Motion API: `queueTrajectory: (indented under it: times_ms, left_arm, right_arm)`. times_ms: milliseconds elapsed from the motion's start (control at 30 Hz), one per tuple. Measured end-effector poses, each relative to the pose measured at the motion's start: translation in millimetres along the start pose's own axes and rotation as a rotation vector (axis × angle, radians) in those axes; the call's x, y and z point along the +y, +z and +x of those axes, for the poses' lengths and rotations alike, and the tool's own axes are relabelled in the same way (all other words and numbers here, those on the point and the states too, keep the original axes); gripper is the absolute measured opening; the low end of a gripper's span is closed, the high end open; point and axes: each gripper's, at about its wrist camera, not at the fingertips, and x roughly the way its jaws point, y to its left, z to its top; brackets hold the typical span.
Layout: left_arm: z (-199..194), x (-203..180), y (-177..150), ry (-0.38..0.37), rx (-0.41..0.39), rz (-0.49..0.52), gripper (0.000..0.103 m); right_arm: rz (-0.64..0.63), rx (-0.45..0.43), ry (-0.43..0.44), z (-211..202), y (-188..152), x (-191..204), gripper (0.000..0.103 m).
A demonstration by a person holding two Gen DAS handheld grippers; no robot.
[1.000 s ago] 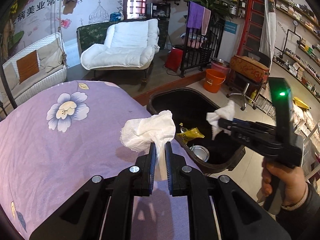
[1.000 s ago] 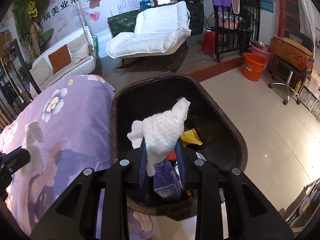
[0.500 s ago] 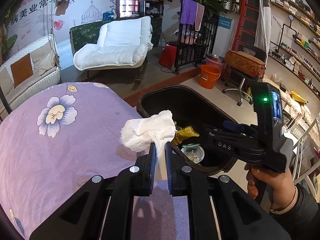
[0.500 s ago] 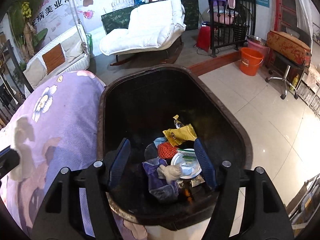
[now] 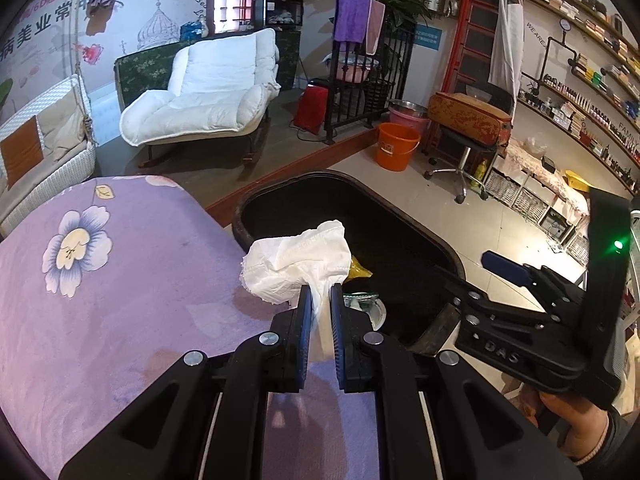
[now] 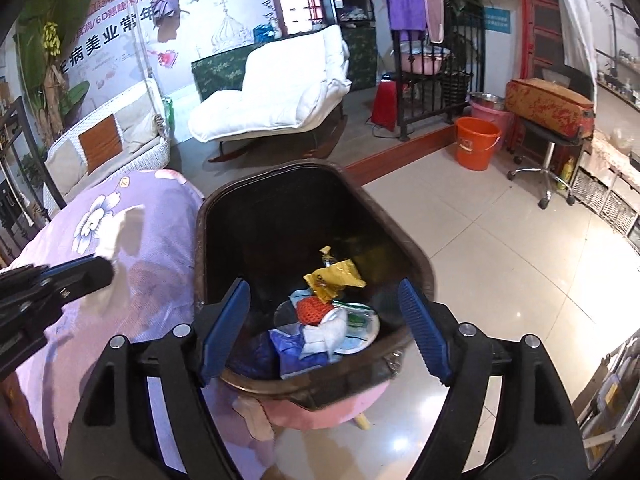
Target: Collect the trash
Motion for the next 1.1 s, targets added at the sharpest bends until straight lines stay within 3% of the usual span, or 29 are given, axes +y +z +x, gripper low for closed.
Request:
queueTrajectory:
  times_ms: [700,733,767,800,833,867,1100]
  left_arm:
    - [69.0,-38.8,21.6,-0.074,0.12,0.072,0.014]
    - [71.6,-40.2,21.5,-0.075,0.125,0.074,0.021]
    - [73.7,-41.3,21.9,-0.075,0.127,0.076,0.035]
    - [74.9,-42.2,22.1,-0.073,0.128,0.078,0.043]
    - [75.8,-43.0,22.2,-0.069,0.123,0.081,0.065]
    - [76.3,-43.9,22.7,-0.062,0.112,0.081,0.078]
    - [63.5,-42.2,25.8,-0.059,0.067,0.084,0.084]
  right_arm:
    - [0.064,-0.061,-0.121,-38.2,-13.1,-51.4,0.081]
    - [0.067,-0.06,-0.126,-38.6,-13.3,-53.3,0.082]
    - [0.071,-0.059,-0.13,-38.8,-13.7,-55.1,0.082]
    - [0.074,-0.058,-0.131,-39.3,-13.5,-55.8,0.082]
    - [0.077,-0.058,-0.133,-39.8,-14.0,-56.9,0.083]
    - [0.081,-0.058,-0.135,-40.3,-14.3,-58.2,0.083]
    - [0.101,-0.068,-0.142,-44.0,-16.3,-59.2,0.086]
